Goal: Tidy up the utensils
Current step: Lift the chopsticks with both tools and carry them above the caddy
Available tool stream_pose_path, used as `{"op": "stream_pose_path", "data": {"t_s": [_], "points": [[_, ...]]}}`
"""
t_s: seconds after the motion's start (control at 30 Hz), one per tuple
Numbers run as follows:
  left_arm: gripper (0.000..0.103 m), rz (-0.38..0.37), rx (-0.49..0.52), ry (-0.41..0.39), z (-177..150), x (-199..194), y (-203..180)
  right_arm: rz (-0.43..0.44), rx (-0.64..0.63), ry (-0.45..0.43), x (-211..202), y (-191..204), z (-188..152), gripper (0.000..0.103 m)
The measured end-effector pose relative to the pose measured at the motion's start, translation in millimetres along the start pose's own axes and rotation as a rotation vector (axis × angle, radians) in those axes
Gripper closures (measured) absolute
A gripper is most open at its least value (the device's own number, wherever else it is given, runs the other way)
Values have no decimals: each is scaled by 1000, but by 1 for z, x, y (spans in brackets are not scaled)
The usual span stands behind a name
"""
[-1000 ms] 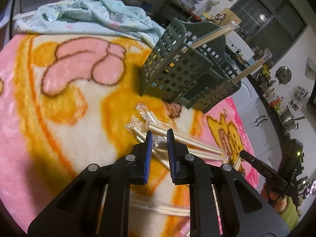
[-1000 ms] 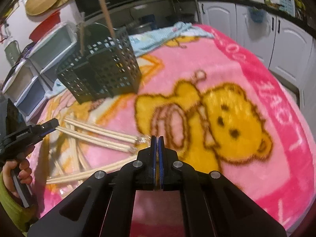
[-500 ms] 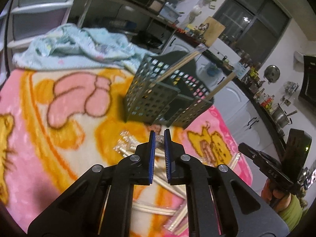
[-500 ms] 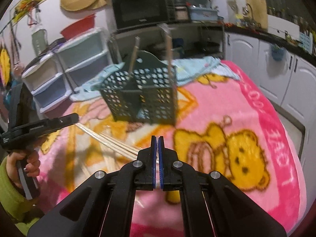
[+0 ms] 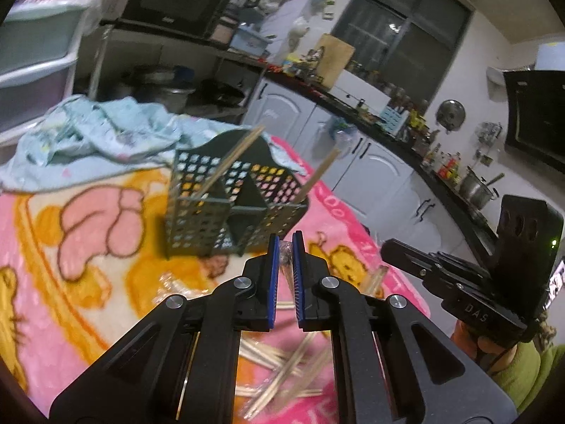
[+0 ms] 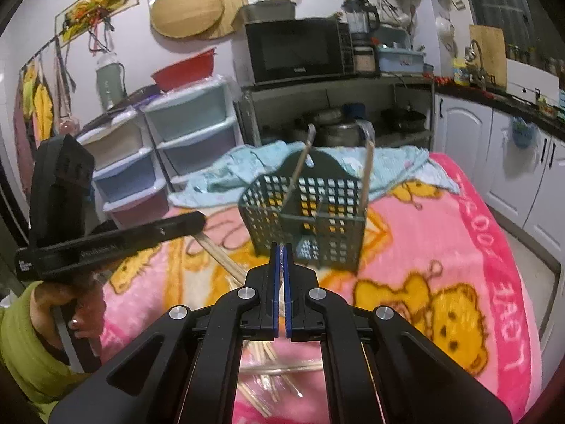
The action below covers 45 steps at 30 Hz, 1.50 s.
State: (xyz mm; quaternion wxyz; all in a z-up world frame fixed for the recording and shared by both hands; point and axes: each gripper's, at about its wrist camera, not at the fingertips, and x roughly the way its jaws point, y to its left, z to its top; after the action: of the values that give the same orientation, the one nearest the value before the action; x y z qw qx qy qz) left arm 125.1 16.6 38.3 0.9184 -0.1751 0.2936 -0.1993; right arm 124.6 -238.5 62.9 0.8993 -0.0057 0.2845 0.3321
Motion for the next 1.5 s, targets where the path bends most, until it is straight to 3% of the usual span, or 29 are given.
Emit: {"op": "stream_pose_path", "data": {"t_s": [0.67,1.23,1.5], "points": [[99,-54,122,-98,58,-14,-43,-26,-44,-174,-39,2,65,101],[99,22,175,-224,124,-24,-48,-54,-61,-280,-33,-10,133,101],[99,78,209,-250,141,-17,-46,-87,-74,-306,-19,-18,161,101]]}}
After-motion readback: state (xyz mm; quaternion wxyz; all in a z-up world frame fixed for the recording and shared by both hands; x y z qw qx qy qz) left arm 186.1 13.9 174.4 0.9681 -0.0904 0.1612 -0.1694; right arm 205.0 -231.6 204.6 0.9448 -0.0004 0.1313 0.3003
